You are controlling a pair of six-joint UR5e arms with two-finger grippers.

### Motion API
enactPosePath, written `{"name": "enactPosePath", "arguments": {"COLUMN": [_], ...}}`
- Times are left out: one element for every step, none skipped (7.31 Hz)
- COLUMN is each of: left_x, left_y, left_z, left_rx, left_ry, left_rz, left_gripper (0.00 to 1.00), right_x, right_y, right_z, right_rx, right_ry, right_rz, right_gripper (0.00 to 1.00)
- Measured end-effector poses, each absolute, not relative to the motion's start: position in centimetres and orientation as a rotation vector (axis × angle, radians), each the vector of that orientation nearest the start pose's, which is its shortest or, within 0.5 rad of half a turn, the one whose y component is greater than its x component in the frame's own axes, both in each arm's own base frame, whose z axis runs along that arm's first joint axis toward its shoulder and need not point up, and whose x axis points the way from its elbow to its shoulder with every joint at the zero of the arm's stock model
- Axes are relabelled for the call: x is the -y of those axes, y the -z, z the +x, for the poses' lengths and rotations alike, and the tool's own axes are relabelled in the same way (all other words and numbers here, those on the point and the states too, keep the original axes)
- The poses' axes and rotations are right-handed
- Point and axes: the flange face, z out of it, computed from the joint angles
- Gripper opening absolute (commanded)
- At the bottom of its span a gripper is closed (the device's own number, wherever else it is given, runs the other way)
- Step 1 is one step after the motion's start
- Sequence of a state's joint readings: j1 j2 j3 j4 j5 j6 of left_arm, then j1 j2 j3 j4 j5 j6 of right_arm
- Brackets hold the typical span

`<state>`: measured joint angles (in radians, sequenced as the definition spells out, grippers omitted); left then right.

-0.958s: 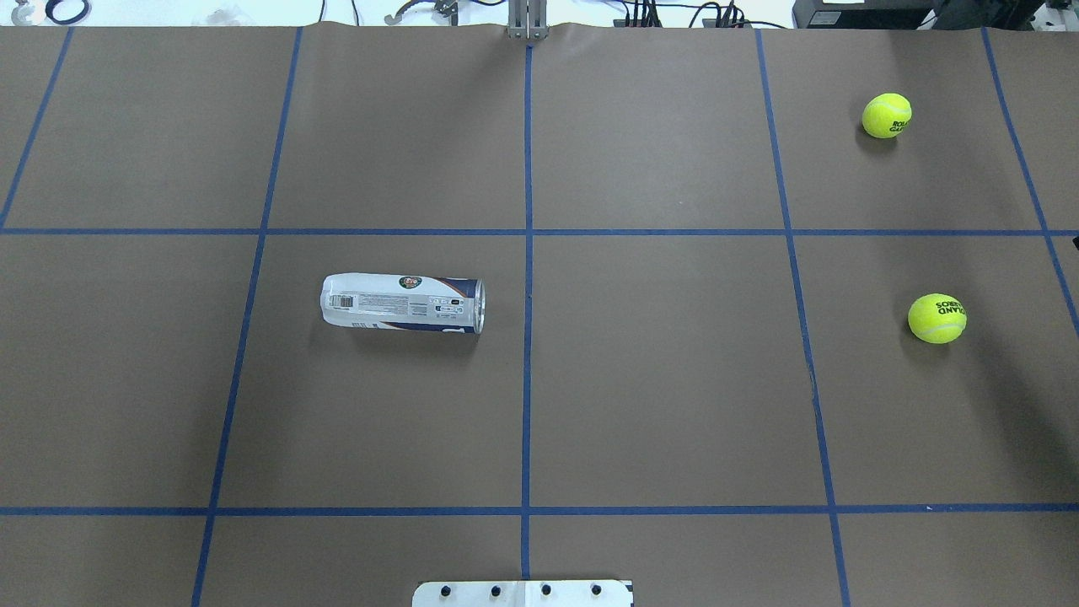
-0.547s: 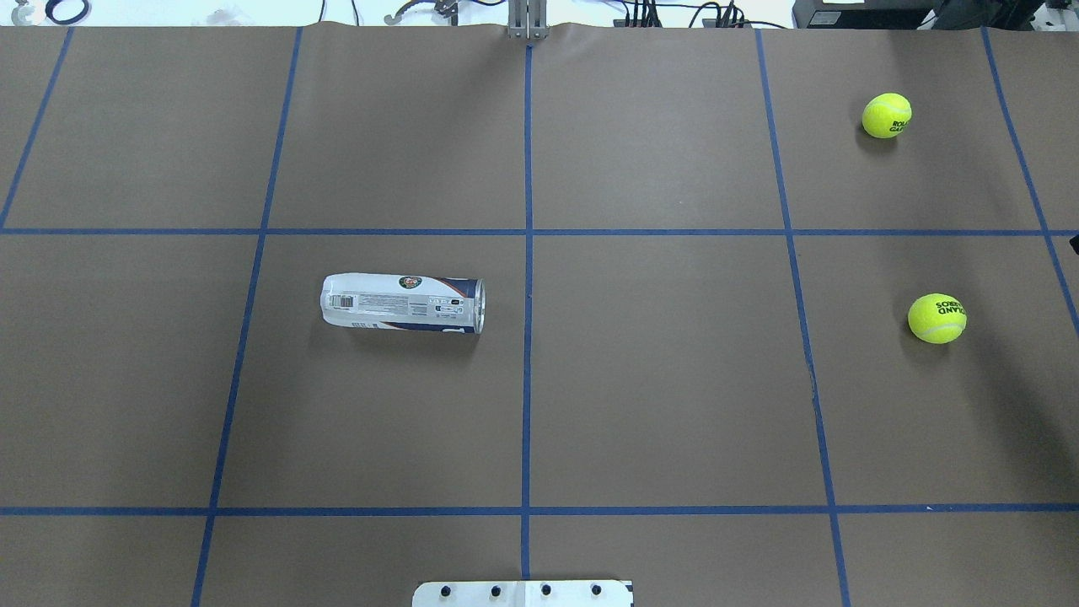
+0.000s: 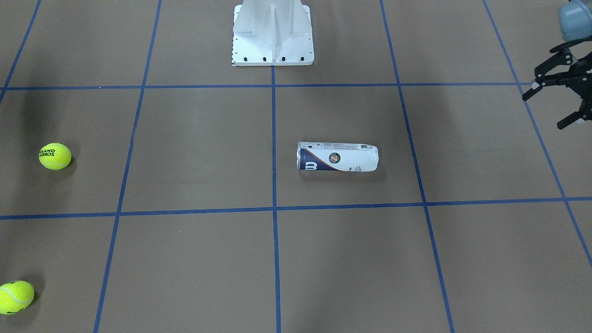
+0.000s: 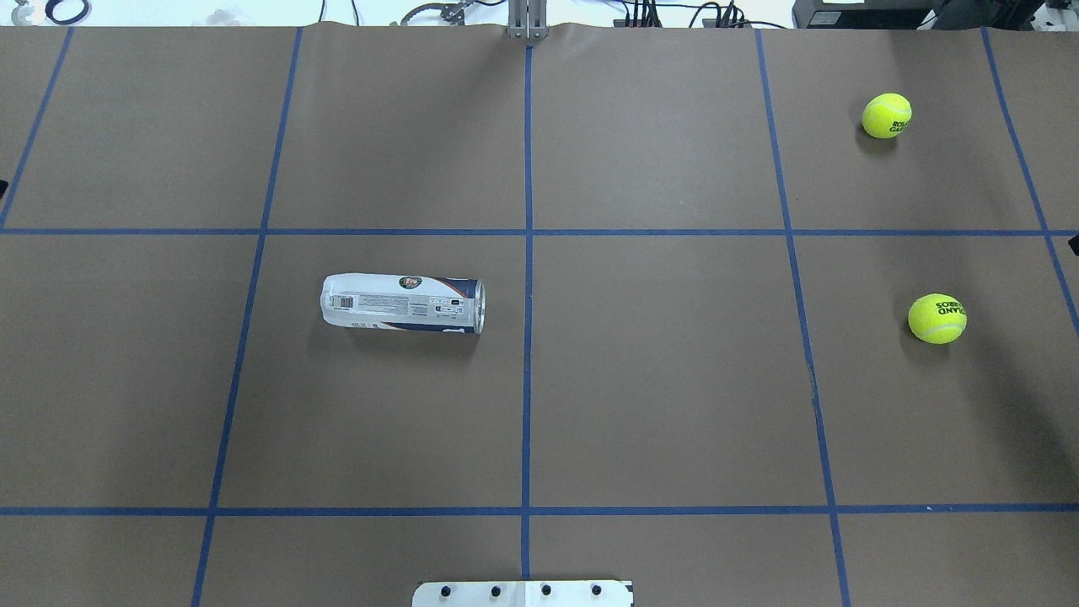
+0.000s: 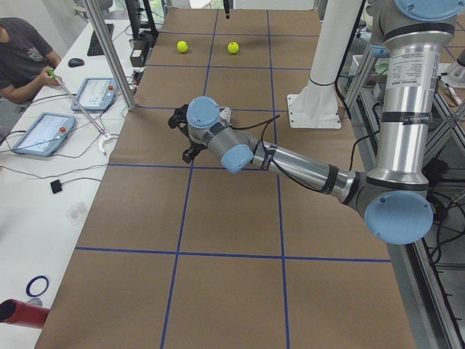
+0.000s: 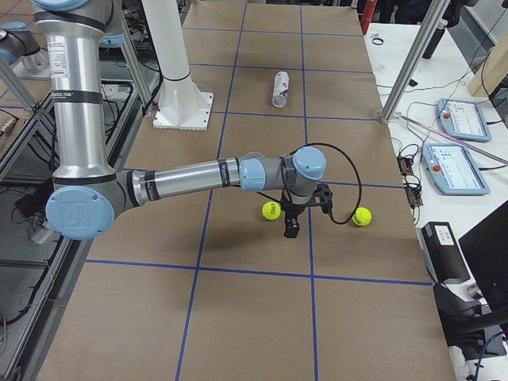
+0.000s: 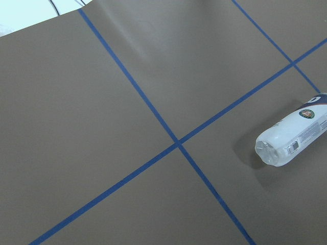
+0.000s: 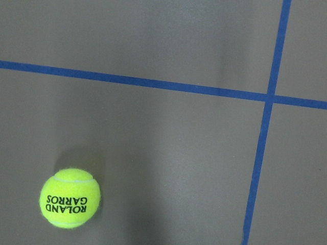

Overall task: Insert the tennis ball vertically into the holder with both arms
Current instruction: 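Move the left gripper over the clear tube lying on the table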

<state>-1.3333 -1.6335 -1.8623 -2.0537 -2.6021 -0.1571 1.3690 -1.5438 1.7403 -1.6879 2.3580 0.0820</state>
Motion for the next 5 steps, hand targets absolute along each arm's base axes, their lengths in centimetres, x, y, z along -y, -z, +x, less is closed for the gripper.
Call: {"name": "enactPosePath", "arguments": {"left_x": [50.6, 51.0, 51.0, 50.7, 50.4], "left_y": [-38.2, -35.6, -33.5, -31.6, -30.0], "left_z": [9.9, 12.8, 16.0, 19.5, 23.2], "left_rx": [-1.124, -1.146, -1.170, -1.186, -1.186], "left_ry": [-0.540, -0.591, -0.652, -0.713, -0.760], "left_rz": [0.565, 0.574, 0.575, 0.576, 0.571], "left_gripper": [0.99, 0.99, 0.99, 0.99, 0.99], "right_x": [50.4, 50.5, 50.6, 50.6, 50.6], "right_y": [-57.1, -56.8, -56.4, -55.8, -55.5], "right_z": [-3.9, -4.0, -4.1, -4.1, -4.2], "right_rx": [0.792, 0.796, 0.802, 0.806, 0.808], "right_ry": [0.147, 0.145, 0.140, 0.135, 0.134], "right_rz": [-0.034, -0.030, -0.027, -0.020, -0.016], "right_gripper": [1.00, 1.00, 1.00, 1.00, 1.00]}}
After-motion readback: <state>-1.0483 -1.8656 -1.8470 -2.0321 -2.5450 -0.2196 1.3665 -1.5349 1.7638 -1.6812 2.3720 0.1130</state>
